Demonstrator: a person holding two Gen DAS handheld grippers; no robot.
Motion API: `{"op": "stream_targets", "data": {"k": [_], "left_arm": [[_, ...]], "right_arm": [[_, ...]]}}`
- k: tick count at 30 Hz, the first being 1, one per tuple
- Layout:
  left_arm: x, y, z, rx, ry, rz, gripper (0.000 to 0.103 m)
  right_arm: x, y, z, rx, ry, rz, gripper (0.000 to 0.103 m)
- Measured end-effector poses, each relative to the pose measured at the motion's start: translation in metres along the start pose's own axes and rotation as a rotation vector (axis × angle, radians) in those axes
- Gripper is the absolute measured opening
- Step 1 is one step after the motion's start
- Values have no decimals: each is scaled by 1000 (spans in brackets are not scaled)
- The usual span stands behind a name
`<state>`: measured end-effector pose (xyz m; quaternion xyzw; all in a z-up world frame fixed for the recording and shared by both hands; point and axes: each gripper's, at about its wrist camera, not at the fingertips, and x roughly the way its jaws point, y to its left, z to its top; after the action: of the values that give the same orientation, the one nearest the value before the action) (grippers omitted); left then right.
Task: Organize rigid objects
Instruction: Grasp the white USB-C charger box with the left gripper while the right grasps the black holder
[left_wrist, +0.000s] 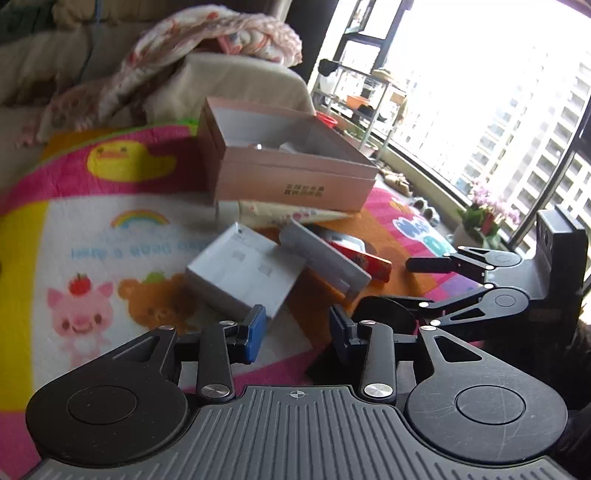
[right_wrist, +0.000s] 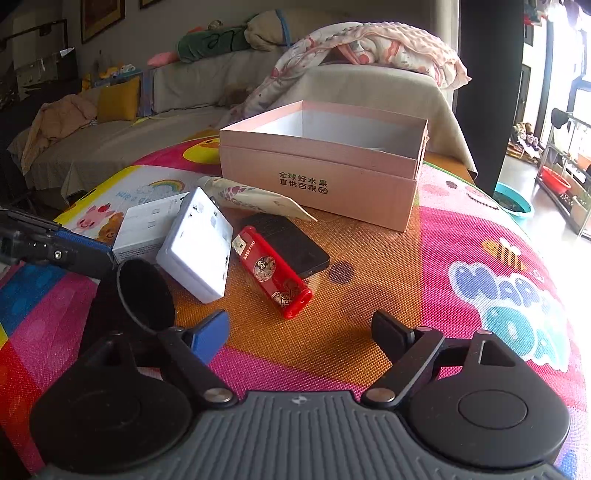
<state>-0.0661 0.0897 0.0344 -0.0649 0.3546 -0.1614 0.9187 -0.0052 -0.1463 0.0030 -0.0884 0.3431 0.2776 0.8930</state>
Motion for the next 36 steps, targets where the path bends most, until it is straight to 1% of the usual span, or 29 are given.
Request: {"op": "stream_targets", "data": {"k": [2,3,4,5,8,9,10,11,12,13,14,15,17,19,20,21,22,23,24,26,32,34,35,36], "left_arm": [[-3,-8,7,78,-28,85,41],[-2,-11,10,113,-35,119,41],[0,-13,12,141,-32,136,41],[5,-15,13,160,-19,143,42],[20,-17,11,202,29,122,42],[25,-20,10,219,41,122,44],[27,-25,8,256,29,127,48],[29,-30,7,286,40,129,55],[31,-33,7,307,49,122,60],[33,-36,7,321,63,108,71],[35,-38,7,328,69,95,78],[37,-39,7,334,75,83,79],[37,-38,10,335,72,78,79],[35,-35,13,345,47,96,78],[34,-35,13,361,29,123,78],[34,-35,14,394,14,171,78],[37,-35,14,431,21,214,77],[40,-33,14,454,37,234,77],[44,-30,14,460,56,234,77],[51,-18,17,419,76,217,80],[71,12,27,234,82,139,80],[74,15,30,189,71,120,79],[75,16,30,184,70,116,79],[74,15,29,187,70,115,79]], "right_arm": [[0,0,0,0,0,0,85],[0,0,0,0,0,0,85],[0,0,0,0,0,0,85],[0,0,0,0,0,0,85],[0,0,0,1,0,1,85],[0,0,0,1,0,1,85],[0,0,0,0,0,0,85],[0,0,0,0,0,1,85],[0,0,0,1,0,1,85],[0,0,0,1,0,1,85],[0,0,0,1,0,1,85],[0,0,0,1,0,1,85],[0,-1,0,4,-1,3,85],[0,-1,0,4,-1,2,85],[0,-1,0,3,-1,2,85],[0,-2,0,4,-1,2,85],[0,-2,0,5,-1,3,85],[0,-2,0,5,-1,3,85],[1,-2,0,5,-1,2,85],[1,-2,0,6,-1,3,85],[1,0,0,3,3,6,86],[2,0,1,-4,12,18,91],[3,0,1,-9,19,28,92],[5,0,2,-14,27,41,96]]}}
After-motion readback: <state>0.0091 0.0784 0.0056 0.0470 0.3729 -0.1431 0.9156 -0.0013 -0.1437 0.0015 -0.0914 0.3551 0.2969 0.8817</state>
